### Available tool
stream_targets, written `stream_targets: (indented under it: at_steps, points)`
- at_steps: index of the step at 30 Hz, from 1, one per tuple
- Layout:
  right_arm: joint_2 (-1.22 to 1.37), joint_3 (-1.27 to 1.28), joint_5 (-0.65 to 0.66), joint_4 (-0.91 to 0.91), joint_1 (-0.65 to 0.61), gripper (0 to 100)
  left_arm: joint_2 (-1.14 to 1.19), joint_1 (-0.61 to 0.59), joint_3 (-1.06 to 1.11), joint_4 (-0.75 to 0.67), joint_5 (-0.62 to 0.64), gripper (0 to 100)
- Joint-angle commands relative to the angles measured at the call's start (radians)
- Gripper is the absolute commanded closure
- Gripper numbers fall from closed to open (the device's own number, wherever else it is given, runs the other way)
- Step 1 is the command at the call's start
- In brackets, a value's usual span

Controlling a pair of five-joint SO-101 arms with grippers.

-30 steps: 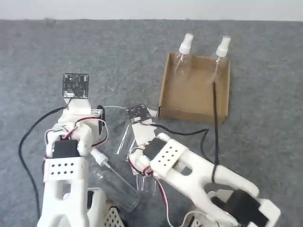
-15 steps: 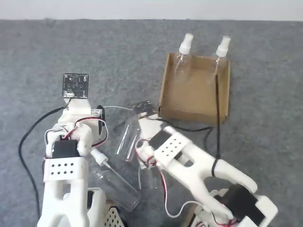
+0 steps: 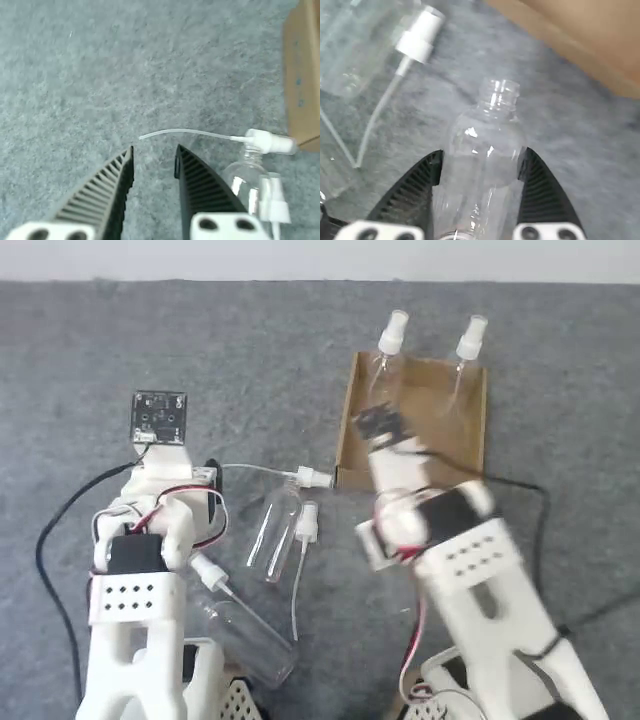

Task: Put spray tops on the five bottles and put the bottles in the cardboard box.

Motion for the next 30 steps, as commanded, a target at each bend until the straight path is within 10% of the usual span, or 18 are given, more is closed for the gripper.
stream_targets:
  at_steps: [1, 13, 30]
  points:
    - [-0.048, -0.153, 0.144, 0.097, 0.214, 94.9, 0.009, 0.081, -0.111, 0.12, -0.058, 87]
    - [0.131, -0.084, 0.548, -0.147, 0.883, 94.9, 0.192, 0.473, -0.194, 0.219, -0.063, 87]
    - [0.529, -0.084, 0.712, -0.469, 1.0, 94.9, 0.98, 0.565, -0.564, 0.141, 0.091, 87]
